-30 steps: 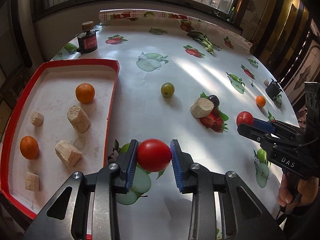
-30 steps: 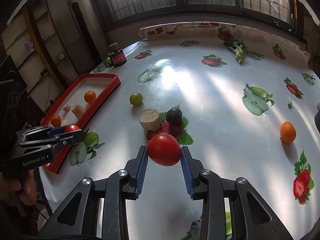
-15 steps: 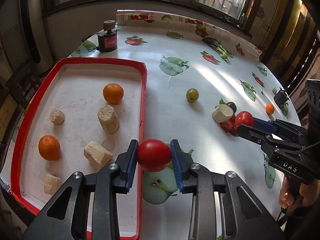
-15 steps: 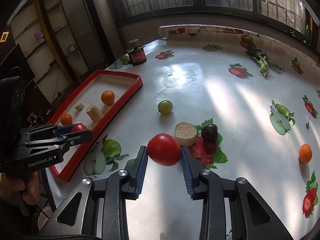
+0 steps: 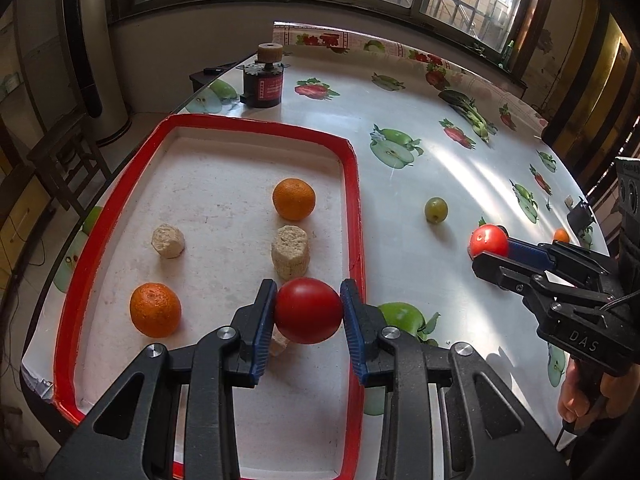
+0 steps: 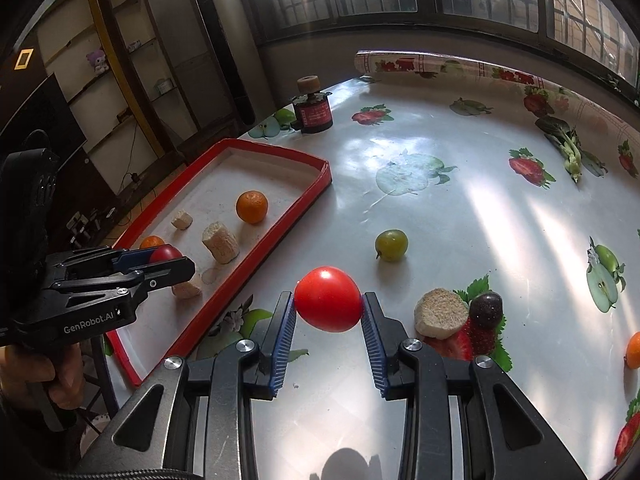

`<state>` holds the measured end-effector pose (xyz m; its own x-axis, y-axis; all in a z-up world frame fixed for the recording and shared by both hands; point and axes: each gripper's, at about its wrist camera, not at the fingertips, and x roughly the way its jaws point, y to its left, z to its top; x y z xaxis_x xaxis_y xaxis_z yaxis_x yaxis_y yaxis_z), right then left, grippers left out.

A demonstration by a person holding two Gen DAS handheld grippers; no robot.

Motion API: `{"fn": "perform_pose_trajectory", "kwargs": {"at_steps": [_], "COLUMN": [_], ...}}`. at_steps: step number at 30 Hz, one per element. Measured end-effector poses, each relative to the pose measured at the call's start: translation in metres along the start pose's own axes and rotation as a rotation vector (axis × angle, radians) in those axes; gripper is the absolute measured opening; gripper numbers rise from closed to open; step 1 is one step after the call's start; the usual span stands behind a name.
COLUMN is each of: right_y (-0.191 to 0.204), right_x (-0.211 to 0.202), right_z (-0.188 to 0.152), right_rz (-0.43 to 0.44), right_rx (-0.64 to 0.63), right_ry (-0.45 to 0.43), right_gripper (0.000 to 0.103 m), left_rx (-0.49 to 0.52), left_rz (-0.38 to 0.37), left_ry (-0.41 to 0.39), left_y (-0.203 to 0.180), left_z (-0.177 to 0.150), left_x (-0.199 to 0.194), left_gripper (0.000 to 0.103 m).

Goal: Organize fruits
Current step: 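Carry both red tomatoes over the red tray and open both tools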

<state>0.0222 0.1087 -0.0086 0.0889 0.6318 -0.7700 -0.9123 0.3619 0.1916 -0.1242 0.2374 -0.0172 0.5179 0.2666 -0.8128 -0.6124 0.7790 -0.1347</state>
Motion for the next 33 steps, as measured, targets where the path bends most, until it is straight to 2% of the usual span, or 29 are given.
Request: {"fn": "perform_pose_trajectory", "kwargs": {"at_steps": [13,24,33], "right_y": [0.037,0.051,0.048], "right_x": [0.043,0.091,0.128], "right_z": [0.05,0.09,0.102], "right_rz": [0.055,0.074,0.091], "right_rx": [-0.026,-0.021,0.003], "right_ry": [0.0,0.017,0.068], "right_gripper": [0.034,0.034,0.034], "left_rx": [-0.062,-0.087,-0.132], "left_rz": [0.063,0.116,0.137], "left_ry": [-0.021,0.016,0.052], "left_y": [0.05,0.079,0.097], "left_z": [0.03,0.056,0.067], "left_x": [0.004,0.037,0.066], "left_gripper": [0.03,0.03,0.03]}}
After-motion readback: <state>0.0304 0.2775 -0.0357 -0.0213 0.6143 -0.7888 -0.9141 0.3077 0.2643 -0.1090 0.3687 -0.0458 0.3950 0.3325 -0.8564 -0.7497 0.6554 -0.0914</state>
